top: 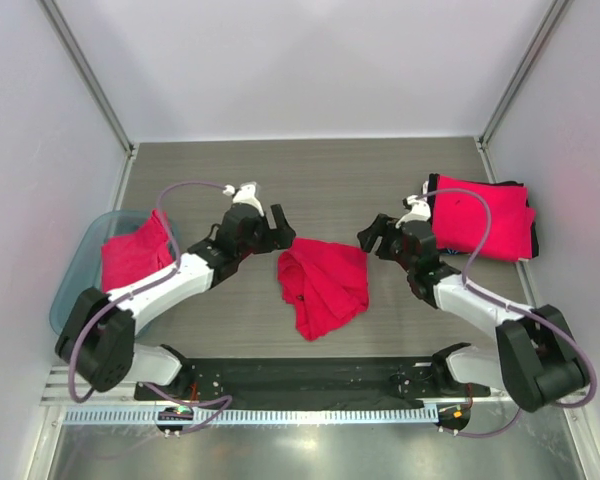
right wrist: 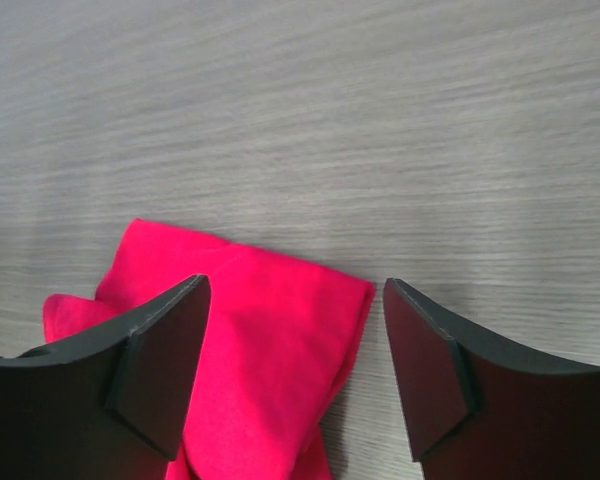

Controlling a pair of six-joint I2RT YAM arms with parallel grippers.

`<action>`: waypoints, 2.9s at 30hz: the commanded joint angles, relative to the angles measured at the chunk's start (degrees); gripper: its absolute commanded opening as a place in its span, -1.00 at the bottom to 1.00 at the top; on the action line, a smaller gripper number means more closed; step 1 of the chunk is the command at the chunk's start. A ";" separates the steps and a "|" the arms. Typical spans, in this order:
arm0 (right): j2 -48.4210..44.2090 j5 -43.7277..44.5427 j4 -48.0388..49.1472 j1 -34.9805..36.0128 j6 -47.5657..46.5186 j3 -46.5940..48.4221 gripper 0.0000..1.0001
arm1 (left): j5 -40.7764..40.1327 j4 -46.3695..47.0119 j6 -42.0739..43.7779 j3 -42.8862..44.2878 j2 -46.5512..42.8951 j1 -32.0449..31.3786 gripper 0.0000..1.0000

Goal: Fold and stack the t-shirts
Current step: Flatten the tshirt out

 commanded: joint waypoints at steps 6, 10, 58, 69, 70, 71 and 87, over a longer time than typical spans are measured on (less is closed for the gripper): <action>8.12 -1.58 -5.05 0.30 1.83 7.25 0.57 | 6.23 3.01 3.83 0.61 6.94 -0.35 0.75; 12.08 -2.01 -4.87 0.30 1.57 8.21 0.48 | 4.30 -2.62 3.74 1.05 7.82 -0.35 0.75; 1.46 16.86 -1.53 0.91 4.64 1.37 -0.98 | -10.30 -24.94 -7.25 -2.29 -19.06 6.06 -1.00; -10.59 23.47 -5.30 0.91 5.69 -0.41 -0.98 | -14.87 -36.46 -2.68 12.62 -23.04 10.72 -1.00; -11.72 23.39 -6.62 0.83 6.05 1.95 -0.98 | -15.83 -39.08 -2.33 14.83 -21.12 10.72 -1.00; -12.34 23.21 -8.98 0.91 5.79 3.19 -0.97 | -16.10 -39.89 -1.80 16.59 -20.32 11.25 -1.00; -12.62 3.61 -18.06 5.29 -3.51 6.11 0.36 | -2.57 -38.50 3.30 21.91 -20.13 13.71 -1.00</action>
